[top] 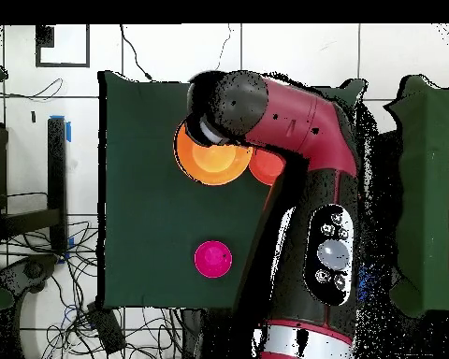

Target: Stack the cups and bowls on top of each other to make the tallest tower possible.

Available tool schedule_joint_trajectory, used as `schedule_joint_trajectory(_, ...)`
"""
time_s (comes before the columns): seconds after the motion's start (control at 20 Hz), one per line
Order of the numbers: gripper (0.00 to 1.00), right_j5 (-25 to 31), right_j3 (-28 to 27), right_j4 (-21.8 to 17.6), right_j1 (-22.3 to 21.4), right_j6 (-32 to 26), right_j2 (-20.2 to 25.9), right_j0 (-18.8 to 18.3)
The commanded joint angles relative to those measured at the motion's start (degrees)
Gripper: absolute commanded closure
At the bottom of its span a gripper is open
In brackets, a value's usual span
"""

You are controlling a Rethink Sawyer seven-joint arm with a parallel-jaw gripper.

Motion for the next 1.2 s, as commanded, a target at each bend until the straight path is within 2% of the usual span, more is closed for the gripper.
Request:
schedule_joint_trajectory(0.05,0.00,-2.2,1.9,2.1,1.4,10.4,2.7,0.8)
schedule_joint_trajectory(0.5,0.00,0.6,-0.3,1.4,0.9,5.7,1.9,0.0)
schedule_joint_trajectory(1.2,0.00,6.7,-9.1,-3.8,2.7,-10.0,4.3,-7.8)
